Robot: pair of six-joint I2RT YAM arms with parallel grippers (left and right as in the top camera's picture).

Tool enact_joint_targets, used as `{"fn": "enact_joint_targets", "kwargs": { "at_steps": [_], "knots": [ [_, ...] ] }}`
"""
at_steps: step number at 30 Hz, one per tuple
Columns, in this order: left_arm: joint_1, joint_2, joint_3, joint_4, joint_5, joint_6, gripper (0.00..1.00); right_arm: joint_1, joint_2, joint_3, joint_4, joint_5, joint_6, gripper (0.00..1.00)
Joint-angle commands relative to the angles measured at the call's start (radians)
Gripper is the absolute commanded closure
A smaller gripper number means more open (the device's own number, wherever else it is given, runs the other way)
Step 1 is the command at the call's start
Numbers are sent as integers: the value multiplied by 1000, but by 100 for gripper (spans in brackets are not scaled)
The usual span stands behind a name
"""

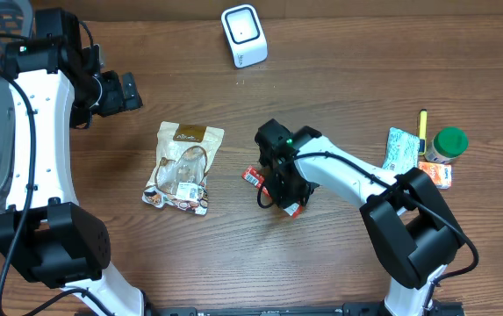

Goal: Scan the item barcode
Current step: 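Regrasp the red stick by its end with the right gripper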

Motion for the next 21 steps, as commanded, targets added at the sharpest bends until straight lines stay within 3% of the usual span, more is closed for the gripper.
{"fn": "enact_joint_targets", "kwargs": {
  "at_steps": [1, 3, 5, 6, 9, 13, 16, 21],
  "knots": [
    [-8, -5, -2, 1, 7, 11, 0, 3, 3, 71, -18, -4, -14, 61],
    [-8, -5, -2, 1, 7, 11, 0, 3, 3, 73, -18, -5, -13, 38],
    [-8, -5, -2, 2, 7, 11, 0, 3, 3, 73, -19, -6, -3, 2],
    [-8, -5, -2, 1, 7, 11, 0, 3, 3, 73, -22, -7, 8, 0],
    [-8, -5, -2, 1, 7, 11, 0, 2, 3, 73, -43, -8, 10, 4],
    [-8, -5, -2, 2, 7, 11, 0, 1, 3, 73, -97, -8, 10, 32],
    [-8, -5, -2, 1, 7, 11, 0, -6, 3, 72, -134, -5, 9, 36],
    [-8, -5, -2, 2, 7, 11, 0, -16, 3, 66, -137, -5, 9, 53]
  ]
}}
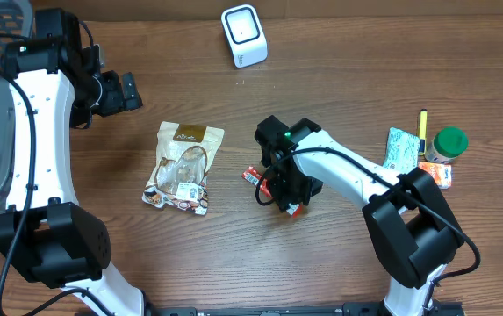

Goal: Scan the item barcode
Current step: 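Regrasp the red stick by its end with the right gripper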

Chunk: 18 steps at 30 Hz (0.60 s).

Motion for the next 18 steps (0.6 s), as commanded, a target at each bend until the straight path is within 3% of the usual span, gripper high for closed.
{"fn": "enact_joint_targets", "kwargs": {
  "at_steps": [1, 13, 15, 18],
  "knots": [
    [-8, -5, -2, 1, 7, 11, 0, -8, 1, 9, 2, 0, 3, 54],
    [-8, -5, -2, 1, 7, 11, 0, -8, 2, -106, 128, 5, 3, 56],
    [-8, -5, -2, 1, 7, 11, 0, -9, 2, -133, 170, 24, 4, 72],
    [-8, -5, -2, 1, 7, 11, 0, -8, 2, -159, 207, 30, 4, 89]
  ]
}}
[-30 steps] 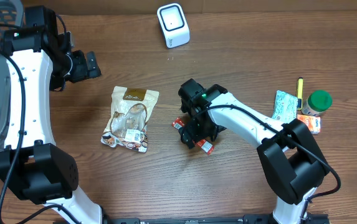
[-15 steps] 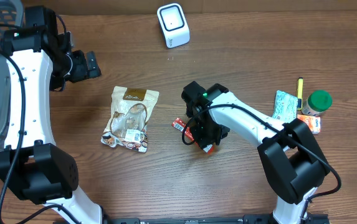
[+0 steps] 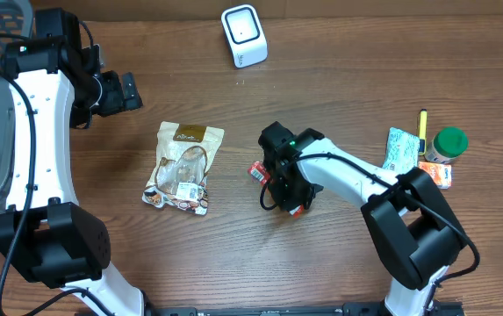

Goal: Scan the item barcode
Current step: 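Regrasp the red stick by its end with the right gripper, then lift the red stick and carry it to the white scanner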

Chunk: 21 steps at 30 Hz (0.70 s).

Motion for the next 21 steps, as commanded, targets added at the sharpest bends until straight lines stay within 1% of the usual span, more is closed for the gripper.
{"fn": "enact_joint_targets", "kwargs": {
  "at_steps": [1, 2, 7, 11, 14, 16, 21],
  "knots": [
    [-8, -5, -2, 1, 7, 11, 0, -3, 16, -47, 33, 30, 3, 93],
    [-8, -5, -2, 1, 7, 11, 0, -3, 16, -47, 32, 30, 3, 96],
    [-8, -5, -2, 1, 7, 11, 0, -3, 5, 0, 24, 75, 3, 96],
    [-8, -5, -2, 2, 7, 11, 0, 1, -60, 81, 48, 205, 4, 96],
    [-8, -5, -2, 1, 7, 11, 0, 1, -119, 129, 96, 286, 3, 96],
    [-8, -5, -2, 1, 7, 11, 0, 1, -148, 152, 129, 293, 3, 96],
    [-8, -5, -2, 2, 7, 11, 0, 0, -174, 164, 146, 292, 3, 96]
  ]
}}
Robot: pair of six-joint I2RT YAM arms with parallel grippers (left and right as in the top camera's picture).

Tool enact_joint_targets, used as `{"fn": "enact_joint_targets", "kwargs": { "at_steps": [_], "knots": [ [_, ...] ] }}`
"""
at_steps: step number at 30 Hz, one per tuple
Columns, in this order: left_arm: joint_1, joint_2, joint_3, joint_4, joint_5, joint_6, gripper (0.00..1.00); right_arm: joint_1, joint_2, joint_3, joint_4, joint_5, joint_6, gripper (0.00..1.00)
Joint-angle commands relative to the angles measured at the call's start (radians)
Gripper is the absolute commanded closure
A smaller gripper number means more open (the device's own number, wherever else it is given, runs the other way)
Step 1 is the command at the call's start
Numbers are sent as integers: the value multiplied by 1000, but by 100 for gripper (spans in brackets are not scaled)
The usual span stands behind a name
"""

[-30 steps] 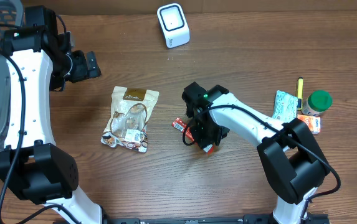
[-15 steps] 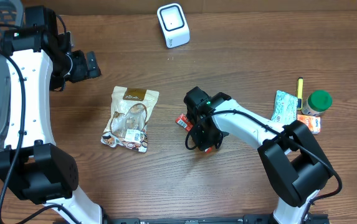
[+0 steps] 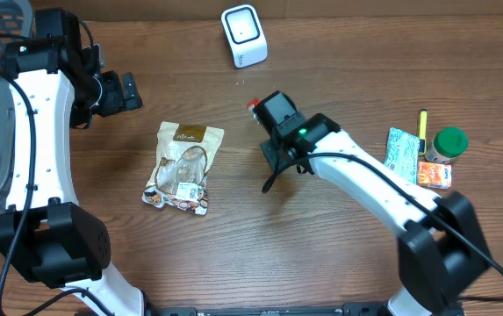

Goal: Scan the item barcode
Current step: 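Lift the red stick and carry it to the white scanner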

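My right gripper (image 3: pixel 258 108) is raised over the table's middle, below and a little right of the white barcode scanner (image 3: pixel 244 35). Only a small red corner of the red packet (image 3: pixel 253 104) shows at its tip, and the gripper is shut on it. The wrist hides the rest of the packet and the fingers. My left gripper (image 3: pixel 131 90) hangs still at the far left, holding nothing; whether its jaws are parted is unclear.
A brown-and-clear snack bag (image 3: pixel 183 167) lies left of centre. At the right edge sit a teal packet (image 3: pixel 400 147), a green-capped bottle (image 3: pixel 449 143), an orange packet (image 3: pixel 435 175) and a yellow pen (image 3: pixel 423 123). A grey bin stands at the far left.
My right gripper has moved up and away from the spot where it was pressed low over the red packet. The packet has left the table with it and now sits nearer the scanner.
At first my right gripper was down over the red packet lying on the table's middle, and it stayed there with small shifts through the earlier moments. Now the packet is off the table in that gripper, closer to the scanner. The left arm has not moved.
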Motion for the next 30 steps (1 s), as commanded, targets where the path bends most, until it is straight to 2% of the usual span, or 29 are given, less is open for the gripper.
{"fn": "enact_joint_targets", "kwargs": {
  "at_steps": [1, 21, 30],
  "knots": [
    [-8, -5, -2, 1, 7, 11, 0, -2, -23, 15, 2, 27, 0, 96],
    [-8, -5, -2, 1, 7, 11, 0, -16, -24, 16, 9, -39, 0, 96],
    [-8, -5, -2, 2, 7, 11, 0, -56, -24, 148, -14, 6, -189, 97]
  ]
}}
